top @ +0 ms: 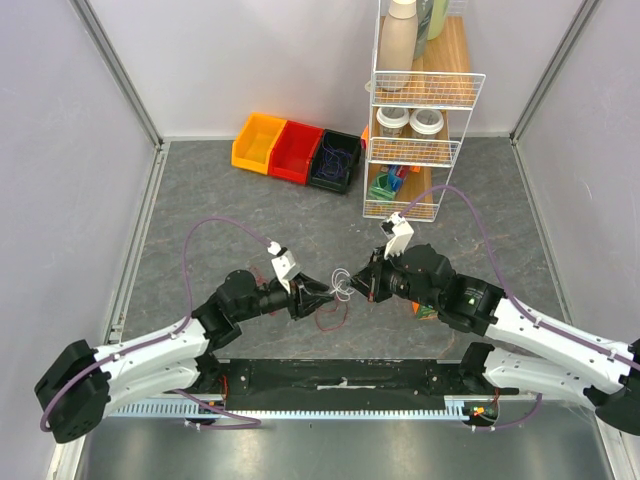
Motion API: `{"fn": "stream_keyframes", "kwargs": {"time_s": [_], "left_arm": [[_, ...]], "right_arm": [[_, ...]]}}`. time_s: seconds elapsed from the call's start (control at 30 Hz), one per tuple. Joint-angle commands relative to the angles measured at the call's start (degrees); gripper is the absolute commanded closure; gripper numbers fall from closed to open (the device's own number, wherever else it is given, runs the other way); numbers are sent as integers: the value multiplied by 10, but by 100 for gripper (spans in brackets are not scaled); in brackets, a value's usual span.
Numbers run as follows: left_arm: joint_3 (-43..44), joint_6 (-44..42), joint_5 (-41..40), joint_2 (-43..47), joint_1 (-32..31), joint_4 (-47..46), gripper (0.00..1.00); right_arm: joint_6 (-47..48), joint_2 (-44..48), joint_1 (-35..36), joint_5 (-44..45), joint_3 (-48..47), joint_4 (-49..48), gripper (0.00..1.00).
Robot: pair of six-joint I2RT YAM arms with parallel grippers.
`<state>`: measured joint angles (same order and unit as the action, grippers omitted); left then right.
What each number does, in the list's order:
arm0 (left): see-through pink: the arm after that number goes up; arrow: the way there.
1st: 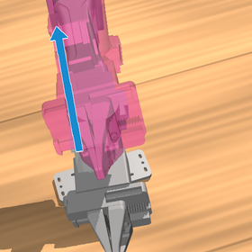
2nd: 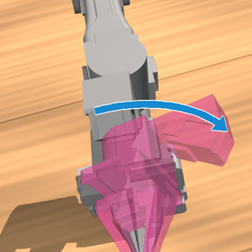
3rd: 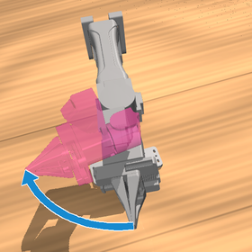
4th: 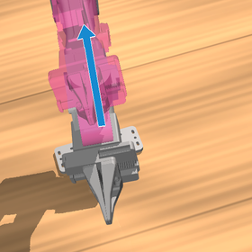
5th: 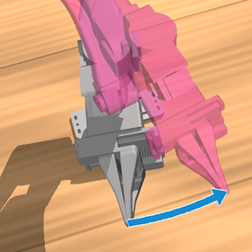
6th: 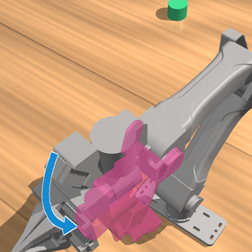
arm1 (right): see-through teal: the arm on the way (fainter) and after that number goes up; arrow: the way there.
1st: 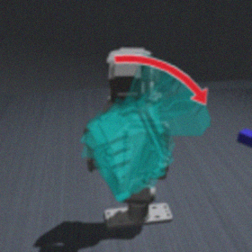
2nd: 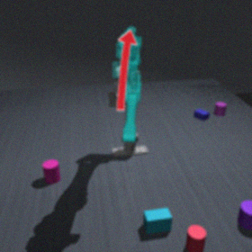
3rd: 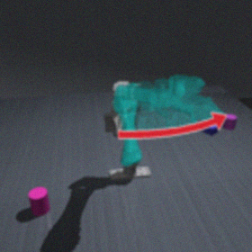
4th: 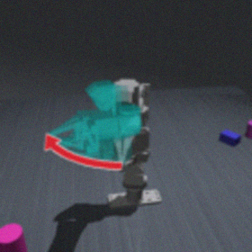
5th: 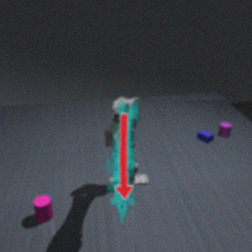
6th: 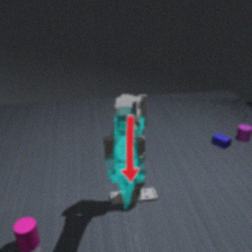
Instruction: Untangle the cables
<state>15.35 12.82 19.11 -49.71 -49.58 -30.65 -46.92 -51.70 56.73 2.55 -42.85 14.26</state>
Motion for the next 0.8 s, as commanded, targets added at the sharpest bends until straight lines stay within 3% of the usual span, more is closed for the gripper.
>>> {"fn": "stream_keyframes", "kwargs": {"time_s": [0.0, 0.13, 0.2, 0.3, 0.33, 0.57, 0.77], "left_arm": [[20, 7, 47, -29, -1, -28, 65], [20, 13, 46, -39, 0, -38, 74], [22, 13, 9, -28, -1, -18, 86], [28, 18, -65, 19, -1, 36, 91], [31, 22, -89, 38, -1, 56, 98], [85, 84, -300, 242, -1, 303, 98], [145, 80, -384, 387, -1, 462, 98]], "right_arm": [[-6, 14, -3, -7, -22, -13, 100], [-10, 21, -3, -10, -18, -18, 100], [-9, 27, -2, -4, -16, -16, 100], [4, 35, -2, 38, -19, 19, 100], [9, 40, -1, 69, -24, 45, 100], [-19, 106, -2, 407, -58, 295, 100], [-34, 189, -2, 467, -46, 331, 100]]}}
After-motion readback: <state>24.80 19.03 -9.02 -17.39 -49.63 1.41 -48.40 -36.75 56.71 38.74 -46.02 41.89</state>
